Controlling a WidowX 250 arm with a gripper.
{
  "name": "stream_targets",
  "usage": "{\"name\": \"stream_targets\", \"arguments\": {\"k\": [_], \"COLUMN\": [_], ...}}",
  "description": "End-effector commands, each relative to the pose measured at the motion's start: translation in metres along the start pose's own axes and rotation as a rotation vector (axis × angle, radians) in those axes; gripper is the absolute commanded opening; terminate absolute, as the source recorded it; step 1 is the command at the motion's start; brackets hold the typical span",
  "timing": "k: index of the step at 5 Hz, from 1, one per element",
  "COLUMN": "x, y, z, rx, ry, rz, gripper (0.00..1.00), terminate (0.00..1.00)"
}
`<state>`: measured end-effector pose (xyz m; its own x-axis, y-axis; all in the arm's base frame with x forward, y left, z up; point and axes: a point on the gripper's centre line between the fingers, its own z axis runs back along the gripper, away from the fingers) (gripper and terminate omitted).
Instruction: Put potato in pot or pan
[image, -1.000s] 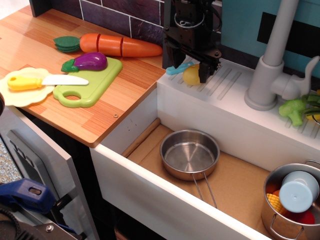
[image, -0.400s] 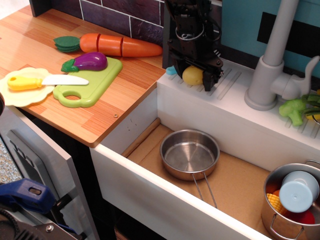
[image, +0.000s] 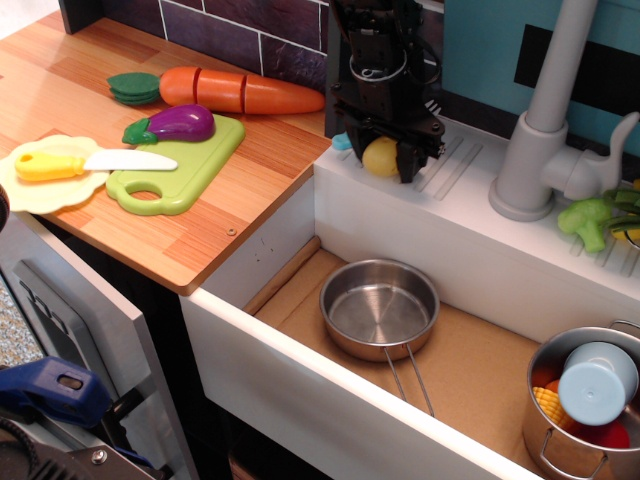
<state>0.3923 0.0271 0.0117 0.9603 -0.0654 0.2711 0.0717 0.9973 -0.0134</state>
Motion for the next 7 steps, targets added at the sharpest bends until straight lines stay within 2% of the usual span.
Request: {"name": "stream_targets", "arguments": {"k": [1,2,3,4,5,6,7], "x": [-0.003,-0.028,-0.049,-0.060,-0.060,-0.054,-0.054], "y": [0.002,-0.001,-0.012,-0.023,-0.030,-0.032,-0.032], "z": [0.046,0.040,0.030,0.018,0.007,0.004,0.004], "rx": [0.035,0.008,0.005,-0.022,-0.042,-0.077,-0.077], "ry": [0.016,0.038,0.010,-0.025,-0.075,-0.092,-0.092], "rz": [0.065,0.167,0.237,0.288,0.300,0.297,0.297], "gripper": [0.00,0.00,0.00,0.00,1.00,1.00,1.00], "terminate": [0.00,0.00,0.00,0.00,0.00,0.00,0.00]}}
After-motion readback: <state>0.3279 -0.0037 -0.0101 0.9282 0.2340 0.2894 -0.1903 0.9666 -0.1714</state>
